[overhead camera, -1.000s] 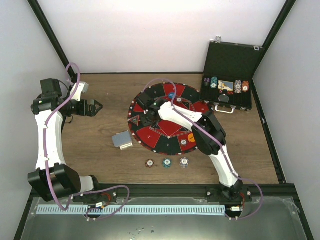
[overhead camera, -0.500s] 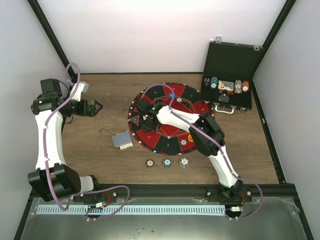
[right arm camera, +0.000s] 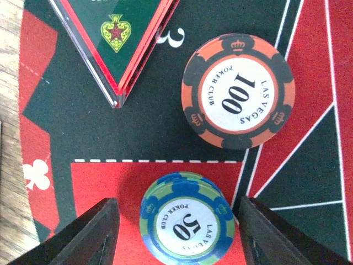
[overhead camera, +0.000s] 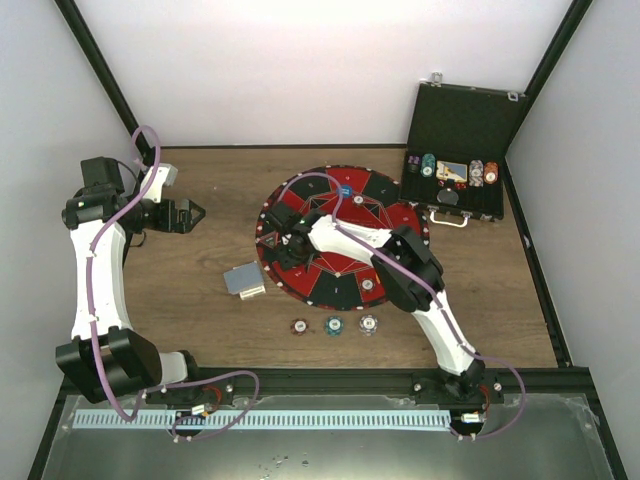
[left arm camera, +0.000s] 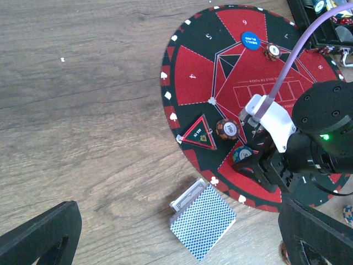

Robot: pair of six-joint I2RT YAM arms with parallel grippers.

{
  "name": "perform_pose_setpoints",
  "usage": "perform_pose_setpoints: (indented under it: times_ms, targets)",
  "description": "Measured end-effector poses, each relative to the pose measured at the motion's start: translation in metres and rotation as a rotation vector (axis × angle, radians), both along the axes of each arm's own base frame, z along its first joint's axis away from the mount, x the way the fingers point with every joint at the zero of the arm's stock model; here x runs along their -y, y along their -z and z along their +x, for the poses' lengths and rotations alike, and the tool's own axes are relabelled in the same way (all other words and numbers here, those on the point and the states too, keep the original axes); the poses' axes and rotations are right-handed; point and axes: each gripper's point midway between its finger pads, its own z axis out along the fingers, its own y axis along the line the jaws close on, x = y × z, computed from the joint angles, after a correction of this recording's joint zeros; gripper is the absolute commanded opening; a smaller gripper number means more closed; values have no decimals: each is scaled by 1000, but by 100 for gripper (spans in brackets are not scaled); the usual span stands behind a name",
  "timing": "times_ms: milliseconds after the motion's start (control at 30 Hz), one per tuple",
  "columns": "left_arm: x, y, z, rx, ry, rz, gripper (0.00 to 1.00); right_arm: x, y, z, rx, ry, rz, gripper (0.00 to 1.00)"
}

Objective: Distribute texas hold em gaming equipment

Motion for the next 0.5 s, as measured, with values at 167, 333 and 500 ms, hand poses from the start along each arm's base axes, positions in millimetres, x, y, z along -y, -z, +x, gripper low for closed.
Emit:
perform_pose_setpoints:
  times_ms: [167,333,500]
  targets:
    - [0,0,0,0,1,-1,100,1,-3,-1,0,-2,-11,70]
    - [1,-1,0,1,4,-7,100,10,-20,-4,18,5,-28,71]
    - [2,-5,0,9,9,-12,100,39,-66,-30,61,25,-2,76]
